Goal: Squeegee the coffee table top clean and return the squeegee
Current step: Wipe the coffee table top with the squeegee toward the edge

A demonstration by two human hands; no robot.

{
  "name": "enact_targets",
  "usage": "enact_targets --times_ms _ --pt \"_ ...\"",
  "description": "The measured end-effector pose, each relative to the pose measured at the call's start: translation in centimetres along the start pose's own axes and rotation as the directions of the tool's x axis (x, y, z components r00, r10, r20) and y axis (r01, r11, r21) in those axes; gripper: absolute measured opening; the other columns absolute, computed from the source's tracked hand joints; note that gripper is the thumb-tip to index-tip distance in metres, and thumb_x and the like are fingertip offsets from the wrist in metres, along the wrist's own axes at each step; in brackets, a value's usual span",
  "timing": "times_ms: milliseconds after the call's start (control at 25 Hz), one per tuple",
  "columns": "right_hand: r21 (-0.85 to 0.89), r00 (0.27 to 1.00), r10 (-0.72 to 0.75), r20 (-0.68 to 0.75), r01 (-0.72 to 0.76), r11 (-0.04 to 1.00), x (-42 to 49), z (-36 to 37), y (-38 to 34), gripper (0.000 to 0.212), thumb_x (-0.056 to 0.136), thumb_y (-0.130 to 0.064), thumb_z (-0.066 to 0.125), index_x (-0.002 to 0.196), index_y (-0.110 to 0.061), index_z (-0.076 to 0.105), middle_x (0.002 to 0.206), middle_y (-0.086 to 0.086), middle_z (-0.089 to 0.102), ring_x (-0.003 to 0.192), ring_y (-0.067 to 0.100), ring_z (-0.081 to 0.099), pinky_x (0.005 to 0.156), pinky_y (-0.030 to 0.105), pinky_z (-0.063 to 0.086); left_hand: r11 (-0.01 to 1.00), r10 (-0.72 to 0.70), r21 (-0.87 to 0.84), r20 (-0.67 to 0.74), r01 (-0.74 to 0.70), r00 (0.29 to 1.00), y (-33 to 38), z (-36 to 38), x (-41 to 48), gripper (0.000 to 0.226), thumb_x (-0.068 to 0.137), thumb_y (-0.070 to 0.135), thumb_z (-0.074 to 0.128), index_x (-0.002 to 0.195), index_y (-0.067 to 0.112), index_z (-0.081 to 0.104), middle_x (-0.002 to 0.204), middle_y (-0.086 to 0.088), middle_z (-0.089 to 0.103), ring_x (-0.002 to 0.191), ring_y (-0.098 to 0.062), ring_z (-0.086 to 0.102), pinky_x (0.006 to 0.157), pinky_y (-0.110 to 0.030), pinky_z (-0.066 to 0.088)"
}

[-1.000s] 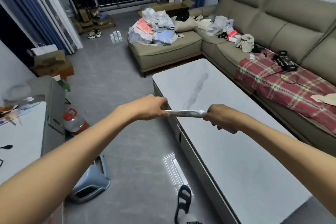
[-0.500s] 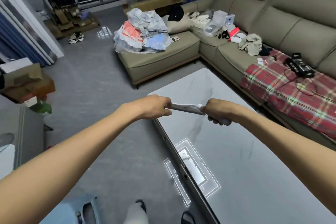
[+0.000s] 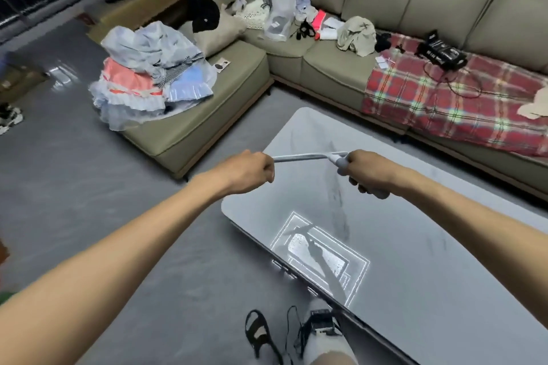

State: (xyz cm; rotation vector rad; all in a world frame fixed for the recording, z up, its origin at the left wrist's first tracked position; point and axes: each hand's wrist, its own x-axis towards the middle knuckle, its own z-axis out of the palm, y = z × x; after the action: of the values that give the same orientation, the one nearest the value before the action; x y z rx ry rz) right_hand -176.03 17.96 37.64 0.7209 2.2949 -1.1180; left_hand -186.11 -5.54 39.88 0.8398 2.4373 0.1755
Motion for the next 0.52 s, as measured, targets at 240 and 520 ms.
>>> enact_targets --times_ms 240,520 --pt "0.091 0.995 0.070 -0.072 -0.063 0.994 14.2 -1.4 1.3 0.044 0.095 -0.038 0.039 0.089 0.001 0.059 0.076 0.013 0.058 0.049 0.025 0.049 0.036 0.017 0.030 0.999 -0.016 -0.048 0.095 0.021 0.995 -3.5 1.1 16.2 0.015 0.089 0.028 0.051 0.076 0.021 0.053 0.083 0.000 0.062 0.094 -0.027 0.060 0.068 -0.035 0.044" --pt "0.173 0.963 0.217 -0.160 -0.189 0.967 28.3 -4.5 3.8 0.026 0.094 -0.037 0.043 0.097 -0.012 0.051 0.084 0.013 0.063 0.055 0.027 0.052 0.040 0.024 0.035 0.983 -0.143 -0.118 -0.003 0.142 0.990 -8.4 4.3 33.7 0.019 0.090 0.033 0.054 0.102 0.020 0.061 0.111 -0.004 0.065 0.108 -0.027 0.059 0.081 -0.035 0.047"
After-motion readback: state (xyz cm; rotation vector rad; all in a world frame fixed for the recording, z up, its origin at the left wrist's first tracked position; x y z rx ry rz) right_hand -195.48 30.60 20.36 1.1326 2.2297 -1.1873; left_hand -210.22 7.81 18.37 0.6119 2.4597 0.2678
